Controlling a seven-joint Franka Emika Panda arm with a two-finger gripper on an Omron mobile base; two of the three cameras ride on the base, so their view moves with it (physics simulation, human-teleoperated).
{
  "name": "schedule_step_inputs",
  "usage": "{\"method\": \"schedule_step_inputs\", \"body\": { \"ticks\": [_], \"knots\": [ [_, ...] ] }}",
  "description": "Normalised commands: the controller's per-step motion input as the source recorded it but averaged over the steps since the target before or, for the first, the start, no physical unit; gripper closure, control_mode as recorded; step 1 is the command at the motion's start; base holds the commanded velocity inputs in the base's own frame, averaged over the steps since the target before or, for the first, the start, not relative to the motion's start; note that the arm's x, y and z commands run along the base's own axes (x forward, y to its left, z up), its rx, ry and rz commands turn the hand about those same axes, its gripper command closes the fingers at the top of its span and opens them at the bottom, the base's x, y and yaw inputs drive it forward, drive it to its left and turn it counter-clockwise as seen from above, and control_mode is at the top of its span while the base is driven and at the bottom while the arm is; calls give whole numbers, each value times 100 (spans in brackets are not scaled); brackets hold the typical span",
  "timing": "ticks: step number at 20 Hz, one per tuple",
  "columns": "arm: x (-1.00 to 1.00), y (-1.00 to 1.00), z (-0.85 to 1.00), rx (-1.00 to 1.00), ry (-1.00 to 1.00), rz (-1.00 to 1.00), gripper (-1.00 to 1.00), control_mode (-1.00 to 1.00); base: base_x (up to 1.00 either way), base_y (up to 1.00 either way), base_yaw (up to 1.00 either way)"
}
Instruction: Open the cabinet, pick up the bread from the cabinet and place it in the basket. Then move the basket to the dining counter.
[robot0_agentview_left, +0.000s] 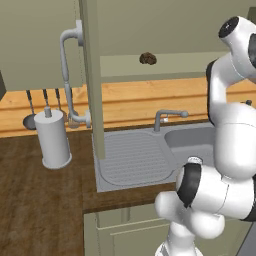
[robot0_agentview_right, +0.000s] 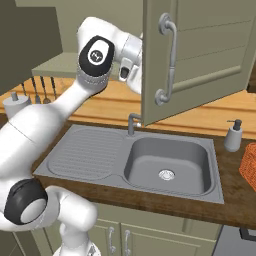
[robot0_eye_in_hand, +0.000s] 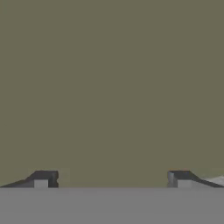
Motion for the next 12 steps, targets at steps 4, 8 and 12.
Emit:
{"method": "schedule_step_inputs", "body": {
  "ticks": [4,8,12],
  "knots": [
    [0,-83,-37,11,-22,-44,-100,-100,0,0,0],
    [1,-96,-39,9,-20,-44,-100,-100,0,0,0],
    [21,-40,-8,4,-26,-34,-100,-100,0,0,0]
  ]
}}
